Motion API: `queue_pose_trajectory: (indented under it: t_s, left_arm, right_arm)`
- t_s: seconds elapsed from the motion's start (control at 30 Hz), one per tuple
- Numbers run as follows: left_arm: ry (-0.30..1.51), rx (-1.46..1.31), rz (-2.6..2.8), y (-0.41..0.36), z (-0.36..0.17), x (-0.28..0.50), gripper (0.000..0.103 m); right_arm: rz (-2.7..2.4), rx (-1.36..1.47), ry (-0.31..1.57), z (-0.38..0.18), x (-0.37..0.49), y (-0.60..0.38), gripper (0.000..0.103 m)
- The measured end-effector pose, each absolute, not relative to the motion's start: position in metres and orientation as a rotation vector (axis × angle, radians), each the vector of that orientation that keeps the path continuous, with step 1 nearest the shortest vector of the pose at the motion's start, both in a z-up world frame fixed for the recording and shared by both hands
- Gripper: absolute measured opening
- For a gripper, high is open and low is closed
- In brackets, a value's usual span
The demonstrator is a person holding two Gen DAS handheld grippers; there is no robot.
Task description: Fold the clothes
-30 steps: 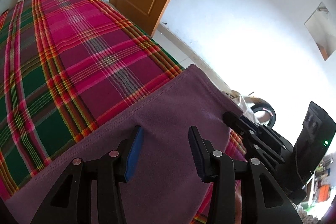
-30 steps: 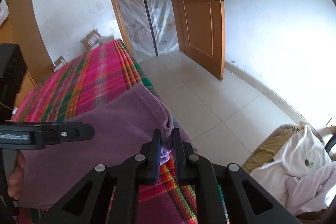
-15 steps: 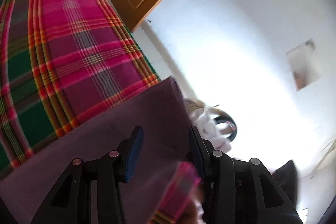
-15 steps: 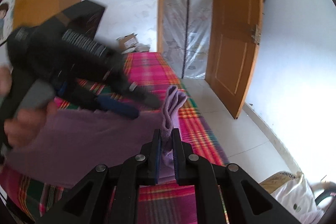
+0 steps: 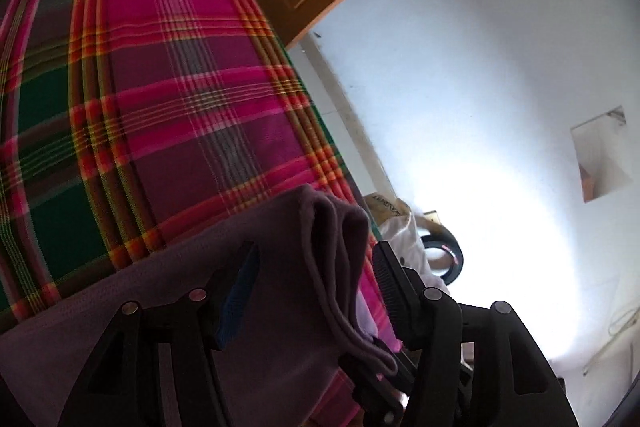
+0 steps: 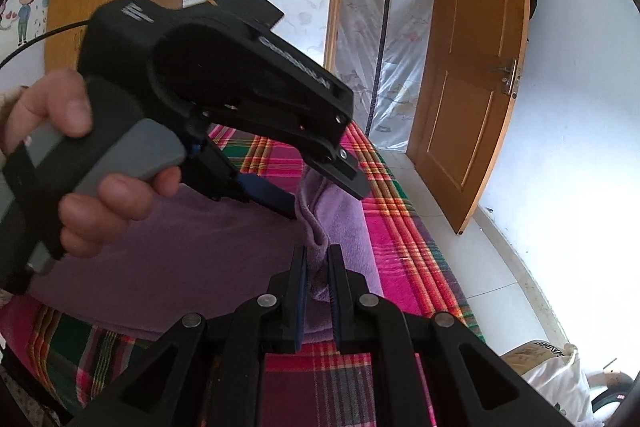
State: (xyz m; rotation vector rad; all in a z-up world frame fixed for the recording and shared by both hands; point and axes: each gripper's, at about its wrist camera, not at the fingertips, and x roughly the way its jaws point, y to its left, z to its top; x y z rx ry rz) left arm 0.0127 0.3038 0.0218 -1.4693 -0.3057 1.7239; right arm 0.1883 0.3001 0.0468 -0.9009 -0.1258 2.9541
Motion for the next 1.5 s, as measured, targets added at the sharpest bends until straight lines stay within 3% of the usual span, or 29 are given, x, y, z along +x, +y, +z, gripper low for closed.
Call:
queue_pose_trajectory:
  t_s: [0.1, 0.17, 0.23, 0.3, 0.4, 0.47, 0.7, 0.73, 0.83, 0.93, 1.5]
  left_arm:
    - [-0.303, -1.473, 1.738, 0.305, 0.019, 0.015, 0.055]
    - [-0.301, -1.479, 1.743, 0.305, 0.017, 0.016, 0.045]
    - [-0.298, -1.493, 1.741, 0.306, 0.014, 0.017, 0.024]
    - [-0.296, -1.501, 1.738, 0.307, 0.012, 0.017, 0.020]
    - [-0.320, -1.509, 1.731, 0.306, 0.011, 0.016, 0.020]
    - [-0.334, -1.515, 1.725, 0.300, 0.011, 0.013, 0.020]
    - [-0.340, -1.520, 1.706, 0.301, 0.012, 0.016, 0.018]
    - [-0.342, -1.521, 1.704, 0.303, 0.012, 0.018, 0.018]
    - [-0.354, -1.518, 1.698, 0.286, 0.013, 0.012, 0.018]
    - [-0.366, -1.515, 1.693, 0.278, 0.013, 0.006, 0.018]
    - [-0.469, -1.437, 1.726, 0.208, 0.057, 0.022, 0.017]
  right_arm:
    - [2.958, -0.914, -0.135, 0.045, 0.188, 0.298, 0.011]
    - [2.953, -0.922, -0.132, 0.045, 0.188, 0.297, 0.011]
    - [2.951, -0.922, -0.131, 0.045, 0.188, 0.297, 0.012]
    - [2.946, -0.923, -0.126, 0.045, 0.188, 0.298, 0.013]
    - [2.926, -0.921, -0.130, 0.044, 0.190, 0.298, 0.022]
    - [2.908, -0.927, -0.145, 0.041, 0.189, 0.298, 0.036]
    - [2.850, -0.931, -0.189, 0.034, 0.187, 0.291, 0.036]
    - [2.846, -0.931, -0.184, 0.034, 0.185, 0.292, 0.035]
    - [2.862, -0.918, -0.170, 0.039, 0.177, 0.292, 0.016]
    - [2.872, -0.908, -0.193, 0.042, 0.176, 0.285, 0.012]
    - [3.011, -0.751, -0.303, 0.090, 0.183, 0.234, 0.010]
